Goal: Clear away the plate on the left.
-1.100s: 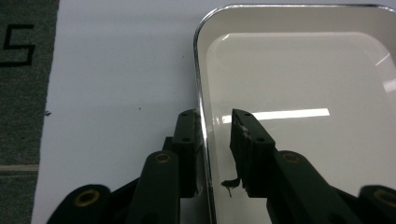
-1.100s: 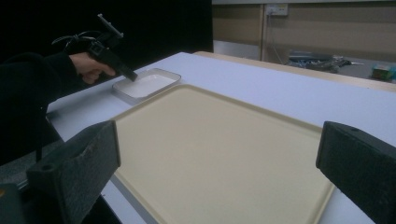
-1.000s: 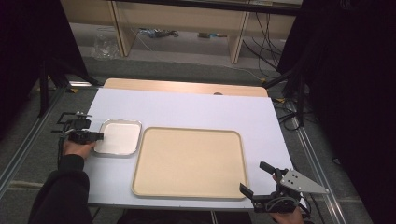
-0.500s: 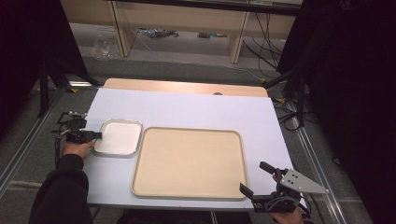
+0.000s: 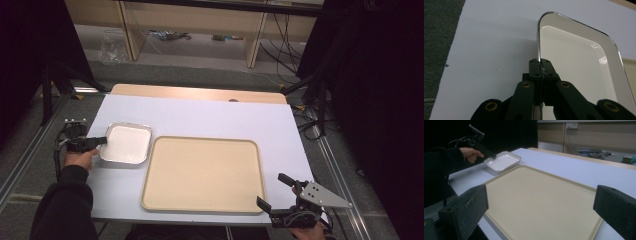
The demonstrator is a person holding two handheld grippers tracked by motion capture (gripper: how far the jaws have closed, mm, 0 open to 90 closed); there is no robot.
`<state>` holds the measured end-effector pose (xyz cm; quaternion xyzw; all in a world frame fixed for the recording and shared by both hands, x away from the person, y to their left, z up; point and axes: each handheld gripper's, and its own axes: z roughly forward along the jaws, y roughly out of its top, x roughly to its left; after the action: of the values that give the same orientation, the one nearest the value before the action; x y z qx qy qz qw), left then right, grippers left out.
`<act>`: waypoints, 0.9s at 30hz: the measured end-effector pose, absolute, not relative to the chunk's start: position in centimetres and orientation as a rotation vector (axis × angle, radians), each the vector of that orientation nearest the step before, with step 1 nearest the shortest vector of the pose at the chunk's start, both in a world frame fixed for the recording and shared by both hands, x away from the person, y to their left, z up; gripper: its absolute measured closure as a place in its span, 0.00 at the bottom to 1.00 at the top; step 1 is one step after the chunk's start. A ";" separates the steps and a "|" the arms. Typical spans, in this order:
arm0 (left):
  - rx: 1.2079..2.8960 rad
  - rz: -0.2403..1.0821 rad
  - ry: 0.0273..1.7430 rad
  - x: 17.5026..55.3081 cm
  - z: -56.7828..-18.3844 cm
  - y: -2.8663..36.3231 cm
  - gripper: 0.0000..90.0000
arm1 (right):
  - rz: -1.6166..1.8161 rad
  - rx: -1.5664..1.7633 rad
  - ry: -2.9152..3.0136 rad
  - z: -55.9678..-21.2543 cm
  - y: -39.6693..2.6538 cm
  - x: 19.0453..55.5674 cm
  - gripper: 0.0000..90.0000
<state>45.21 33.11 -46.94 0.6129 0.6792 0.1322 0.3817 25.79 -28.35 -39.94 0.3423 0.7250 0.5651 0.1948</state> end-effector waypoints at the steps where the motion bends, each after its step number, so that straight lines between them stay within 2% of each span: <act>1: 1.556 0.342 1.727 45.1 -46.7 33.2 0.98 | 1.577 0.961 2.034 -39.9 -28.4 25.8 0.00; 12: 1.509 0.295 1.651 44.1 -45.3 32.1 0.98 | 1.601 0.943 2.037 -39.9 -28.4 25.9 0.00; 27: 1.585 0.246 1.549 43.4 -44.4 28.8 0.98 | 1.604 0.937 2.042 -39.9 -28.4 25.9 0.00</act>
<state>43.39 28.78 -44.45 0.6381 0.6236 0.0992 0.4405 25.94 -28.43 -39.92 0.3334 0.7263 0.5705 0.1894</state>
